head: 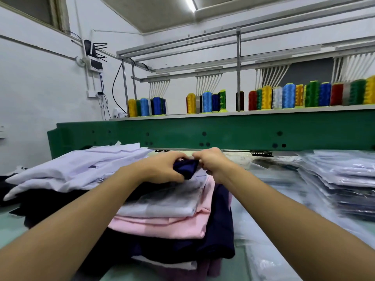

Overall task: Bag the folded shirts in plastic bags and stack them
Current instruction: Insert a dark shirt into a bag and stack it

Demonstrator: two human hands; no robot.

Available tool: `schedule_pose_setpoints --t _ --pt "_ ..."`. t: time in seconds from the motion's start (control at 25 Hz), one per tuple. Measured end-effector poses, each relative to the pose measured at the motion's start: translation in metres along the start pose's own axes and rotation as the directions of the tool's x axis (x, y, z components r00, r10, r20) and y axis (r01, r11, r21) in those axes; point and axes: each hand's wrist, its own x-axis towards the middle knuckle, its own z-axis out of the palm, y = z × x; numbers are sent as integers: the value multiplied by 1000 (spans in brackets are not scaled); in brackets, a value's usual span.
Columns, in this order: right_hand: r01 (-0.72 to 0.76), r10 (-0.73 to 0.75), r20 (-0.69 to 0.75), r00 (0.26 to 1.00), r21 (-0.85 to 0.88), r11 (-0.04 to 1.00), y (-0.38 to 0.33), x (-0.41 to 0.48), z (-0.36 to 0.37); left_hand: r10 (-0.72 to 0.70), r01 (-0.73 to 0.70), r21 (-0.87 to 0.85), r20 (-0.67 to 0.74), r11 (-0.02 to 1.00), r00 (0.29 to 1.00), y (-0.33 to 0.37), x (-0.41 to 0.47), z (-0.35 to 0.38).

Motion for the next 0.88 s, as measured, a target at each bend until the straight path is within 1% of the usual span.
schedule_pose_setpoints --t 0.08,0.12,0.16,0.24,0.28,0.32,0.36,0.4,0.44,0.52,0.56,0.6,0.68,0.72,0.8,0.88 --pt "-58 64 -48 997 125 990 -3 5 4 34 -15 93 -211 996 977 -6 -4 -3" --pt "-112 119 -32 992 167 980 -2 6 6 50 -14 124 -288 992 956 -10 -5 -4" --pt "-188 188 18 982 188 964 -1 7 7 67 -17 145 -349 989 935 -11 -4 -5" --pt "-346 306 193 932 227 910 1 10 9 87 -19 163 -420 986 903 -5 -2 -3" --pt "-400 321 293 901 271 875 1 14 10 88 -9 176 -443 984 892 -1 0 -1" --pt "-430 299 376 877 335 838 0 17 10 96 1 206 -462 979 881 4 3 3" --pt "-427 262 410 874 387 817 0 21 10 124 3 255 -479 967 869 9 6 8" --pt "-406 247 383 890 421 811 -1 24 10 160 -4 307 -483 952 861 14 8 15" --pt "-373 255 306 917 431 822 -1 27 9 197 -39 325 -471 945 860 17 8 20" --pt "-264 233 125 965 443 857 3 36 -1 241 -163 229 -373 960 896 15 5 24" --pt "-218 207 74 976 437 873 6 41 -10 240 -193 178 -295 965 925 11 2 24" --pt "-186 187 39 982 401 897 7 44 -20 225 -192 160 -223 968 949 3 -3 21" --pt "-163 175 -5 985 329 930 8 44 -42 158 -146 97 -135 985 978 -21 -10 15" --pt "-174 185 -6 983 310 934 9 43 -53 120 -115 52 -125 992 985 -33 -13 14" --pt "-226 227 28 974 263 938 16 37 -72 19 -18 5 -193 1000 981 -52 -18 19" --pt "-277 270 65 961 168 946 28 29 -83 -162 147 -73 -273 986 948 -61 -17 29"
